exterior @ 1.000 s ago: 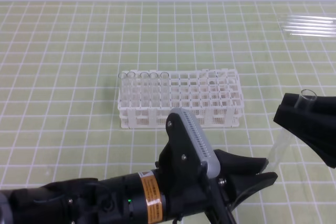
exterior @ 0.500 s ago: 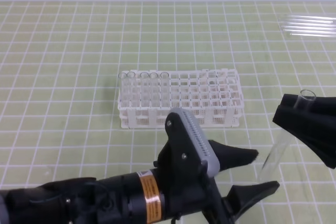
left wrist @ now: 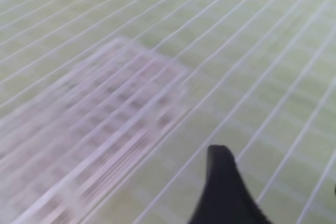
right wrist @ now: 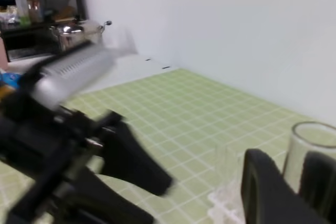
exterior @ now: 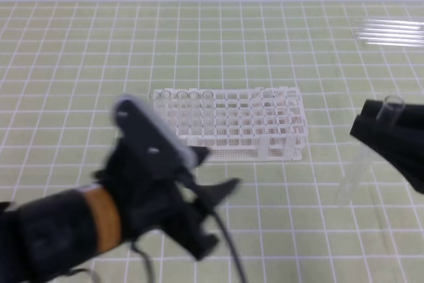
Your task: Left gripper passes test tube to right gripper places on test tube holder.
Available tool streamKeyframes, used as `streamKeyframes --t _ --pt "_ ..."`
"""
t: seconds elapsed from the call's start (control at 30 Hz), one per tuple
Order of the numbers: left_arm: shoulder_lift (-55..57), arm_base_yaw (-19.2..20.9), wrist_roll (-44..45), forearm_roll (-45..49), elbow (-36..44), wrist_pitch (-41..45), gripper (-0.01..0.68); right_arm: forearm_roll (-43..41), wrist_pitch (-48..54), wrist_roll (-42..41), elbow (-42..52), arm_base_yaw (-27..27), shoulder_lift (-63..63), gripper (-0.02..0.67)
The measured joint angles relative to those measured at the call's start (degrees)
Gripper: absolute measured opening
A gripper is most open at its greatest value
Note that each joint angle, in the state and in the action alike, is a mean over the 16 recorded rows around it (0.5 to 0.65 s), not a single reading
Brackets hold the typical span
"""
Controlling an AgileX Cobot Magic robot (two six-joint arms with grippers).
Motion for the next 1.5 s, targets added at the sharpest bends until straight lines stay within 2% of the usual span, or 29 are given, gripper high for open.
streamKeyframes --t 0.27,0.43,0.7,0.9,1.13,1.5 --pt "-15.78 0.24 -2.11 -0.19 0.04 21.00 0.102 0.07 0.77 -1.34 -3.05 0.93 2.86 0.099" --pt "-26.50 0.23 -3.76 -0.95 0.07 30.14 0.024 0.07 0.86 -3.12 -5.51 3.80 5.86 0.099" --pt "-42.59 0.23 -5.23 -4.04 1.60 43.43 0.002 0.08 -2.02 -7.04 -10.32 11.02 11.52 0.099" --pt "-51.14 0.19 -5.50 -7.05 4.28 49.73 0.002 0.12 -4.27 -8.81 -13.94 14.72 15.90 0.099" --pt "-56.18 0.20 -5.63 -9.12 7.06 51.92 0.002 0.17 -3.93 -9.44 -16.91 15.71 20.04 0.099" --pt "-57.36 0.14 -5.90 -8.80 8.00 51.02 0.002 0.19 -2.45 -9.44 -17.98 15.70 22.23 0.099"
